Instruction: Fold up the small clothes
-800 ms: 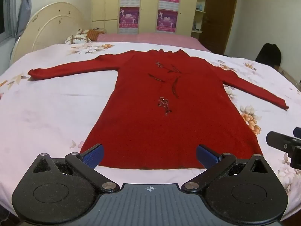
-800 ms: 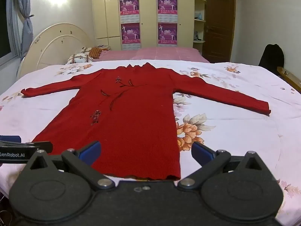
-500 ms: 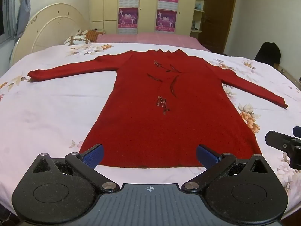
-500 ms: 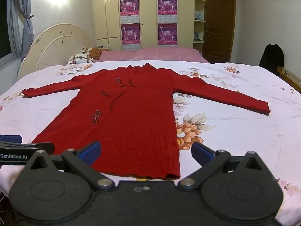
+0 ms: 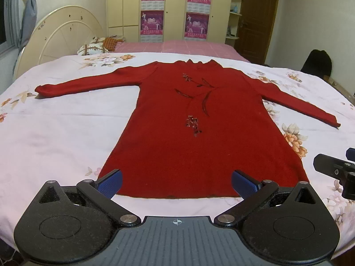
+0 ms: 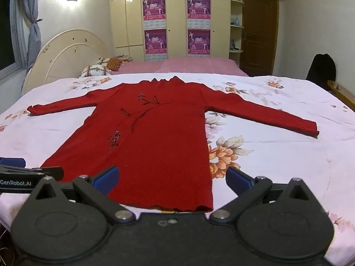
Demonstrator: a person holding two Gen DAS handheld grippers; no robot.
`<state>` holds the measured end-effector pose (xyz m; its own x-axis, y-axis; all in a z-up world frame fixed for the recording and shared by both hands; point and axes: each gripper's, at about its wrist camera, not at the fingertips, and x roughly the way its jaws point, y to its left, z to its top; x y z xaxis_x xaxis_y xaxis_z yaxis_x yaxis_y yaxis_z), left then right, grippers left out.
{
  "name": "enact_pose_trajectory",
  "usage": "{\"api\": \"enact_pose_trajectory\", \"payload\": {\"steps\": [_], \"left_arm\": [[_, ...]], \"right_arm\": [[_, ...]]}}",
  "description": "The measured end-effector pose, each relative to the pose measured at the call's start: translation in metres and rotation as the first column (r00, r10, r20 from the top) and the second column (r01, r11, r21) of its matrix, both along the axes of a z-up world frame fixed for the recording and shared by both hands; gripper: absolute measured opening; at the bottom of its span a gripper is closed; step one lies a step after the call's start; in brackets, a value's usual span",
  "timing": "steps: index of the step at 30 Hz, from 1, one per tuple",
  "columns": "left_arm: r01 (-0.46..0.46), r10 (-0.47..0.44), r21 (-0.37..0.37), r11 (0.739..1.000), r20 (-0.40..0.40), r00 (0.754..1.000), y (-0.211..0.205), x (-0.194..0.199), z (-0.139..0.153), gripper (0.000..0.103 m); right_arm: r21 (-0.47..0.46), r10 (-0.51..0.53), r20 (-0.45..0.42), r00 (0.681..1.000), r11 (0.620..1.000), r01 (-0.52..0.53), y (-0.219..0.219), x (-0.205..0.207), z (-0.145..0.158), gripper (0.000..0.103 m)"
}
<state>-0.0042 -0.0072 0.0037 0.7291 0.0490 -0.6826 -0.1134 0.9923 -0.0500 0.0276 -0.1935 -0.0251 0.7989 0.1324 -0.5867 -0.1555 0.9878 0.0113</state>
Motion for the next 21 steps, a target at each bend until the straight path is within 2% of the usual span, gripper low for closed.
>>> {"api": "enact_pose_trajectory", "payload": {"steps": [21], "left_arm": [[0.003, -0.003, 0.01, 1.0, 0.003, 1.0, 0.0014, 0.0003, 0.0, 0.103]], "right_arm": [[0.002, 0.002, 0.005, 1.0, 1.0, -0.002, 0.0008, 0.0014, -0.0014, 0.102]]}}
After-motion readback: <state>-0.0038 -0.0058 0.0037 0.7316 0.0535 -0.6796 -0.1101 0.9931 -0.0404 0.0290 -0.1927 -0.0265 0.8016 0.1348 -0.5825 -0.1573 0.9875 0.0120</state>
